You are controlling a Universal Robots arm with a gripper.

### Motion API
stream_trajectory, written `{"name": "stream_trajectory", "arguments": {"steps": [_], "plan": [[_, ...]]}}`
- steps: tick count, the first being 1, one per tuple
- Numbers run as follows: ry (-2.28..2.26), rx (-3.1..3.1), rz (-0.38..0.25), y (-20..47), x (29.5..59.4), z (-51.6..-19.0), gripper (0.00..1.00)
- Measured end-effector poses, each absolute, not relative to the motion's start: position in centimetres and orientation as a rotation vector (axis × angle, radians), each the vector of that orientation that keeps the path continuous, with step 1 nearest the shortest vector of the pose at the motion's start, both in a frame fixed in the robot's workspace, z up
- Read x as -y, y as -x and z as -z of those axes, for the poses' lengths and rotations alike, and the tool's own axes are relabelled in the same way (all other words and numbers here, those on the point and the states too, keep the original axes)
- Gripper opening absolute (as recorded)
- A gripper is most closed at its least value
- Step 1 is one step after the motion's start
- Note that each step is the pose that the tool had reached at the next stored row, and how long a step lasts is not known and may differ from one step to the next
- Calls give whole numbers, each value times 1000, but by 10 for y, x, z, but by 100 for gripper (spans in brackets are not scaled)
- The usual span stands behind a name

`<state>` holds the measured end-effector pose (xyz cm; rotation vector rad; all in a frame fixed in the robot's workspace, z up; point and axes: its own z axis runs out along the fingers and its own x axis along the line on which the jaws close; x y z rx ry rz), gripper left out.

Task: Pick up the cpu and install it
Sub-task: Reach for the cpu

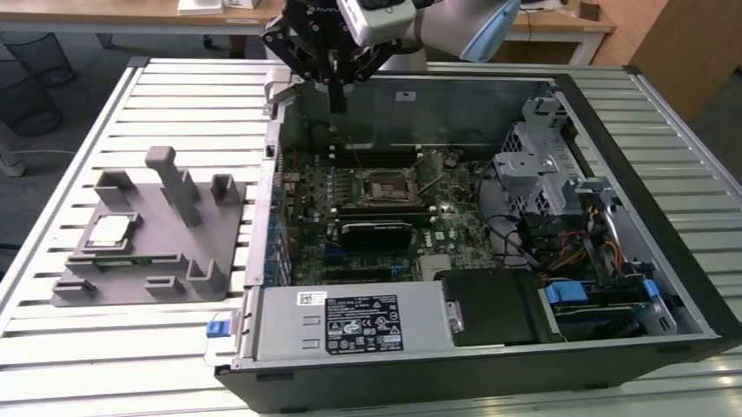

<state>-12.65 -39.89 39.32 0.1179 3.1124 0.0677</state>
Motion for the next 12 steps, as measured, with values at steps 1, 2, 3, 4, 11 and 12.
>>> {"name": "stream_trajectory", "arguments": {"steps": [1,2,3,4,11,12], "plan": [[-118,-3112,-68,127,399,-393,11],[-118,-3112,-68,128,399,-393,11],[-118,-3112,-68,128,399,-393,11],[-118,-3112,-68,129,399,-393,11],[-118,-3113,-68,134,399,-392,11],[-118,-3113,-68,135,399,-392,11]]}}
